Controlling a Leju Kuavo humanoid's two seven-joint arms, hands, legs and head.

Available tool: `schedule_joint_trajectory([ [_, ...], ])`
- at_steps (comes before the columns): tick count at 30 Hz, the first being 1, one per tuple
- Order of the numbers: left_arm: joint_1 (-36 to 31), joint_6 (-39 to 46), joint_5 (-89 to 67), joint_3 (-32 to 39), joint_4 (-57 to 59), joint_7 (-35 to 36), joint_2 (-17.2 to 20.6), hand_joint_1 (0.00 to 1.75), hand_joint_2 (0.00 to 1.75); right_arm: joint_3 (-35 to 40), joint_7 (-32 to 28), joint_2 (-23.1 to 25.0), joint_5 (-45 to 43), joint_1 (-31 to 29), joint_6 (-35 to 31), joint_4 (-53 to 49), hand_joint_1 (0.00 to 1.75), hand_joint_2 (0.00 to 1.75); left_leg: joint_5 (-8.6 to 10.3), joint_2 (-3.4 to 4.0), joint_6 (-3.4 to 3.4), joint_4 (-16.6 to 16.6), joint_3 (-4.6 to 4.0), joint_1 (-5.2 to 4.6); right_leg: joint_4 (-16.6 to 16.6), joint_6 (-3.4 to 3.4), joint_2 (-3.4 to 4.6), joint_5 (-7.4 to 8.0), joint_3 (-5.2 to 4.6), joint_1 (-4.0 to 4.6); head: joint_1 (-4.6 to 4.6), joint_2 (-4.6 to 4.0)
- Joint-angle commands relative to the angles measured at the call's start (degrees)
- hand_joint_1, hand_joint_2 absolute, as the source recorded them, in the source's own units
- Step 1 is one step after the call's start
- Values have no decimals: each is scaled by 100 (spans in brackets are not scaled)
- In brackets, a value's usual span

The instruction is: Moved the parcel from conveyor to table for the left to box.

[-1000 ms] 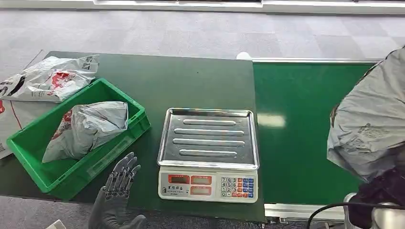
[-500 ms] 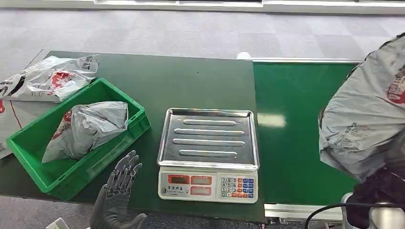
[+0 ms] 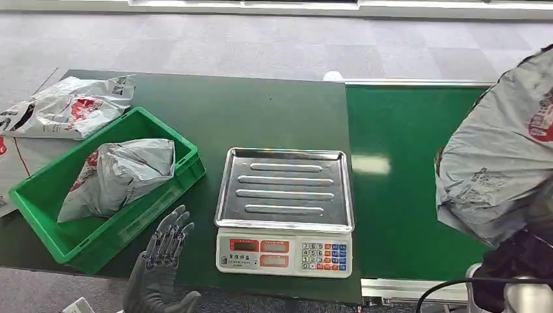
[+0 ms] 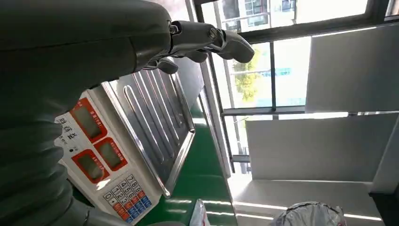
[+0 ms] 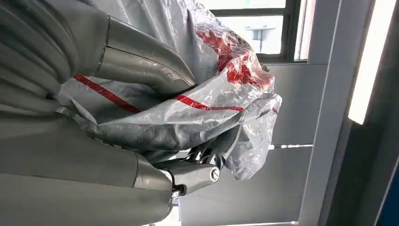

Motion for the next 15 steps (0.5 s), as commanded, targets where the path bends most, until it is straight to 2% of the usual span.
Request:
schedule_joint_trajectory([
  [1, -88, -15, -12, 192, 221, 21, -15, 0, 175, 179, 11, -12, -24, -64, 8, 101, 175, 175, 4, 10, 2, -11, 11, 1, -14, -4, 9, 7, 10, 2, 0, 0],
  [15, -88, -15, -12, 192, 221, 21, -15, 0, 175, 179, 11, -12, -24, -64, 8, 101, 175, 175, 2, 9, 1, -9, 10, 1, -11, -4, 8, 6, 9, 2, 0, 0],
])
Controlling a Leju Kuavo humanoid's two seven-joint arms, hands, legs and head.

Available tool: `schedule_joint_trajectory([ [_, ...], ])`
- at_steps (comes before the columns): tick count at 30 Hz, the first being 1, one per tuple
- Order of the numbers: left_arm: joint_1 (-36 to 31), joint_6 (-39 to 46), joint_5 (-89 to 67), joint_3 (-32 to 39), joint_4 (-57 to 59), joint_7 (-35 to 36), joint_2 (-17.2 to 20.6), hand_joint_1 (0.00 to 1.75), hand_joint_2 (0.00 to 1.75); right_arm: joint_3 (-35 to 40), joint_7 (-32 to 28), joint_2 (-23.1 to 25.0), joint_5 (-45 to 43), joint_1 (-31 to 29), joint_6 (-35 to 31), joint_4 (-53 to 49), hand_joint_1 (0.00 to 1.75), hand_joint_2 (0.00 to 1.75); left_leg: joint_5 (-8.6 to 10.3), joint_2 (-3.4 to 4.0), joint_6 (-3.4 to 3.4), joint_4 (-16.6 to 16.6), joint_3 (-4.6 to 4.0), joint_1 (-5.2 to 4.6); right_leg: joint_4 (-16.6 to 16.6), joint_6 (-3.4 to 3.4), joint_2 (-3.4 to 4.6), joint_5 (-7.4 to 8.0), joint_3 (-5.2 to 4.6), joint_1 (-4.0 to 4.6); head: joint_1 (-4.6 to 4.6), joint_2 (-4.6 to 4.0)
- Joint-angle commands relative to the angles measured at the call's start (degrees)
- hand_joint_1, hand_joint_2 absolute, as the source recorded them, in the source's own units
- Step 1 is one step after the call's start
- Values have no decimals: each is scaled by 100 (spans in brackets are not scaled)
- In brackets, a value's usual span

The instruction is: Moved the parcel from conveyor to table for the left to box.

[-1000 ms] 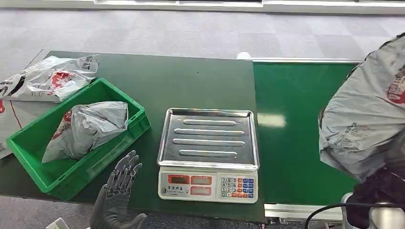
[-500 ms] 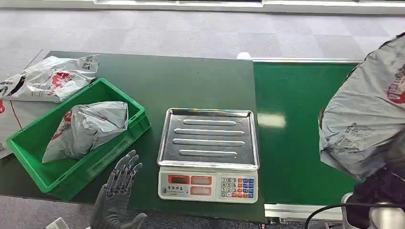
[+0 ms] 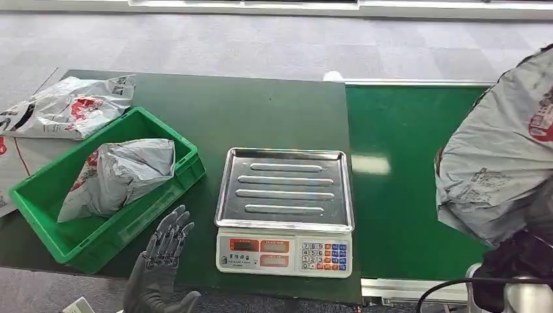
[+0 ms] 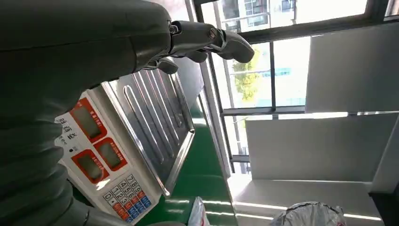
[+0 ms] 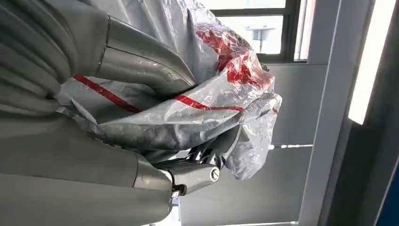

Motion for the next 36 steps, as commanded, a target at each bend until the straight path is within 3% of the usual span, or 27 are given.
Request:
schedule_joint_trajectory([
  [1, -85, -15, -12, 192, 221, 23, -13, 0, 175, 179, 11, -12, -24, -64, 8, 101, 175, 175, 2, 6, 1, -5, 5, 0, -5, -3, 5, 3, 3, 0, 0, 0],
  [36, -85, -15, -12, 192, 221, 23, -13, 0, 175, 179, 11, -12, -24, -64, 8, 101, 175, 175, 7, 15, 3, -21, 16, 5, -28, -7, 14, 15, 15, 7, 0, 0],
])
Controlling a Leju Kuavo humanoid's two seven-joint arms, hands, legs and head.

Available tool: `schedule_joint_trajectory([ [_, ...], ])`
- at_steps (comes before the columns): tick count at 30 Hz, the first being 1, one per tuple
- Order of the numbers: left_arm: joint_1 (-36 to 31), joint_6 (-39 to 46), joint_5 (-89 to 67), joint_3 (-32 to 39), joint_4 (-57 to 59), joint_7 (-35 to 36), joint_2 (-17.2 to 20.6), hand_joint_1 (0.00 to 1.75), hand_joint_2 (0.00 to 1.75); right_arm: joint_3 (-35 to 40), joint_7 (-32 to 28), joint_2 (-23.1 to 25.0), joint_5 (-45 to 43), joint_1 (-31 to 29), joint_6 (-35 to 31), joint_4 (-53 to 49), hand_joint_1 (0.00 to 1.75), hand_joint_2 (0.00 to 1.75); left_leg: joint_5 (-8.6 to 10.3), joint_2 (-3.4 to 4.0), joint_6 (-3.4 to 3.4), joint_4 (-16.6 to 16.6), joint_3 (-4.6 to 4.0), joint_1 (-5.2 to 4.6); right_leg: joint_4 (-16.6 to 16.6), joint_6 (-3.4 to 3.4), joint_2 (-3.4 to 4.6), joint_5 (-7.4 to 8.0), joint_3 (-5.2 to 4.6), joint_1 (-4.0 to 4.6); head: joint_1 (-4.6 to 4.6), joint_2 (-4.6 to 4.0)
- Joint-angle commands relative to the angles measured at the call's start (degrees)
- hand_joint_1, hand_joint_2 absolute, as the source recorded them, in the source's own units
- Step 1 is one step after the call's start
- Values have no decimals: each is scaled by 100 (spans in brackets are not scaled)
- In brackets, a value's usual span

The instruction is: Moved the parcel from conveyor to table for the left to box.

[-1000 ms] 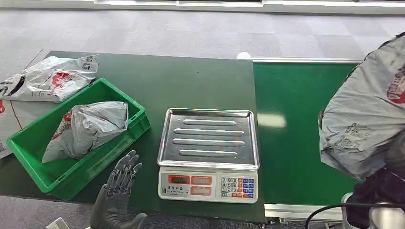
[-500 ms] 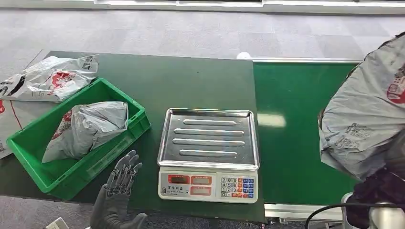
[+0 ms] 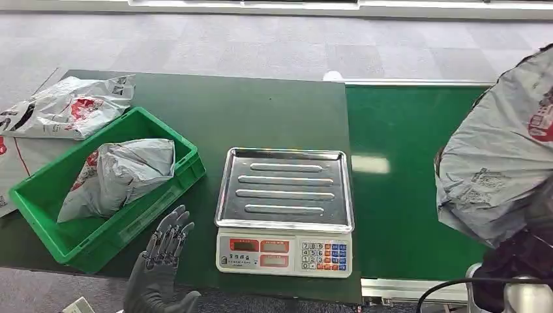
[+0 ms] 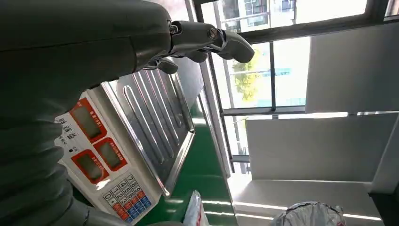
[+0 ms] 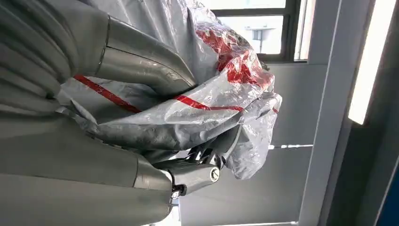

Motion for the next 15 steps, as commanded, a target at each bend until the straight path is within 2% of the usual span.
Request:
schedule_joint_trajectory([
  [1, -83, -15, -12, 192, 221, 23, -13, 0, 175, 179, 11, -10, -24, -65, 8, 101, 175, 175, 3, 8, 2, -7, 7, 0, -8, -3, 7, 5, 5, 1, 0, 0],
  [15, -83, -15, -12, 192, 221, 23, -13, 0, 175, 179, 11, -10, -24, -65, 8, 101, 175, 175, 2, 8, 1, -7, 8, 1, -8, -3, 7, 5, 6, 1, 0, 0],
])
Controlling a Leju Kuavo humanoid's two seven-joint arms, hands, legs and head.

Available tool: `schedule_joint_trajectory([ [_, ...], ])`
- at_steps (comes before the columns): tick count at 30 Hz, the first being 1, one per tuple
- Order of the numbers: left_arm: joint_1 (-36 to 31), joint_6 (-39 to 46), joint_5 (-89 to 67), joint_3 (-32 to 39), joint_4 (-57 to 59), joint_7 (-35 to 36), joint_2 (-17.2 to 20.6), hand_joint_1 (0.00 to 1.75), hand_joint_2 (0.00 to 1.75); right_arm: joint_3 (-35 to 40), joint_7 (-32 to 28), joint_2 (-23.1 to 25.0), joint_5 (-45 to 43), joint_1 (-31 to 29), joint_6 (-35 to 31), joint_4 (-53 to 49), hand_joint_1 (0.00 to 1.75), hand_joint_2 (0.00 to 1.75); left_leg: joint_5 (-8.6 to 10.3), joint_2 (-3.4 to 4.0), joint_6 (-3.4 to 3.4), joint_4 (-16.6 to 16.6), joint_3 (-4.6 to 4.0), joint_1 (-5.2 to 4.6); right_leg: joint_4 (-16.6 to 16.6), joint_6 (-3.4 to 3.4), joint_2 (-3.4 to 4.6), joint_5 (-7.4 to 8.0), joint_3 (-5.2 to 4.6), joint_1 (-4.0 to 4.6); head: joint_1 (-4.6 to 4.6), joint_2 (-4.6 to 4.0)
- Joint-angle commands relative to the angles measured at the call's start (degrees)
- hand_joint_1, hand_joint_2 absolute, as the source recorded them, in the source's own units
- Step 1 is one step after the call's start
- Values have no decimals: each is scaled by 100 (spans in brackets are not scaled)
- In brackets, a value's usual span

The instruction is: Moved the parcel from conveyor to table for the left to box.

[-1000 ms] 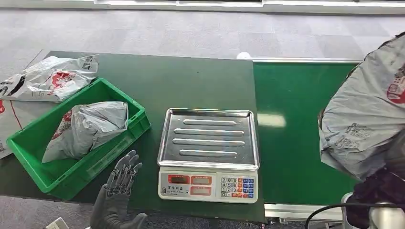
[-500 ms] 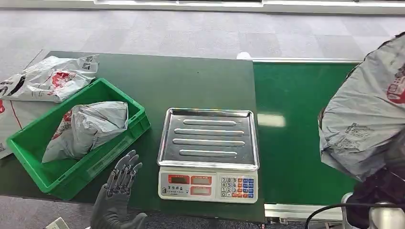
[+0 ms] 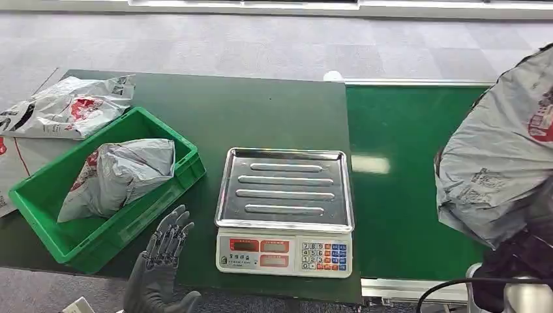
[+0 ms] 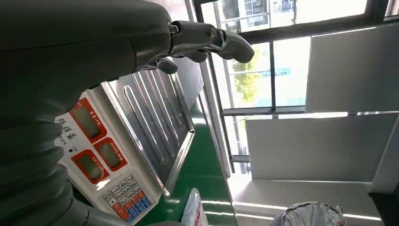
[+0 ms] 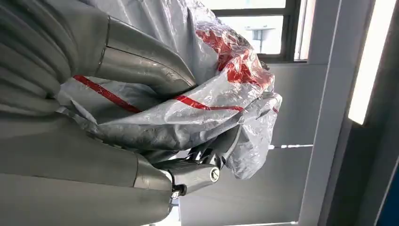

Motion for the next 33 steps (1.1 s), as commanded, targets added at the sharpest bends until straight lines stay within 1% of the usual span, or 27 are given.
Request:
schedule_joint_trajectory([
  [1, -82, -15, -12, 192, 221, 21, -13, 0, 175, 179, 11, -10, -24, -65, 8, 101, 175, 175, 5, 12, 2, -13, 10, 2, -16, -5, 11, 9, 8, 3, 0, 0],
  [5, -82, -15, -12, 192, 221, 21, -13, 0, 175, 179, 11, -10, -24, -65, 8, 101, 175, 175, 2, 6, 2, -5, 4, -1, -5, -3, 5, 4, 2, 0, 0, 0],
  [8, -82, -15, -12, 192, 221, 21, -13, 0, 175, 179, 11, -10, -24, -65, 8, 101, 175, 175, 9, 17, 3, -24, 20, 5, -31, -8, 16, 16, 18, 7, 0, 0],
  [11, -82, -15, -12, 192, 221, 21, -13, 0, 175, 179, 11, -10, -24, -65, 8, 101, 175, 175, 2, 7, 1, -6, 5, 0, -7, -3, 6, 4, 3, 1, 0, 0],
  [27, -82, -15, -12, 192, 221, 21, -13, 0, 175, 179, 11, -10, -24, -65, 8, 101, 175, 175, 4, 11, 2, -11, 9, 1, -12, -5, 10, 8, 6, 2, 0, 0],
  [28, 230, 651, -176, 392, -25, 72, 23, 0, 175, 2339, 2171, -65, 1049, -1390, 2168, 2238, 175, 175, 3, 10, 1, -9, 8, 1, -10, -4, 10, 7, 5, 2, 0, 0],
  [29, 434, 574, -76, 475, -190, 33, 158, 0, 175, 4379, 3041, 1286, 1975, -2716, 4139, 5118, 175, 175, 5, 12, 2, -14, 12, 2, -18, -5, 11, 10, 10, 4, 0, 0],
  [30, 515, 440, -47, 567, -234, 20, 148, 0, 175, 4670, 2428, 1886, 2006, -3458, 3368, 7121, 175, 175, -11, 147, -5, -18, 47, 10, -19, -9, 147, 37, -3, 10, 2, 0],
  [31, 476, 327, -45, 604, -176, 20, 103, 0, 175, 4765, 2311, 1940, 1960, -3591, 3153, 7491, 175, 175, -31, 316, -15, -63, 48, 26, -38, -19, 314, 78, 37, 28, 4, 0],
  [32, 401, 252, -52, 595, -82, 25, 83, 0, 175, 4795, 2257, 1840, 1916, -3560, 3102, 7456, 175, 175, -15, 340, -15, -85, 50, 30, -57, -23, 333, 98, 16, 34, -2, 0],
  [33, 333, 173, -86, 587, 8, 41, 61, 0, 175, 4809, 2269, 1671, 1856, -3447, 3133, 7222, 175, 175, -38, 271, -42, -65, 28, 32, -28, -42, 264, 70, 41, 60, 2, 0],
])
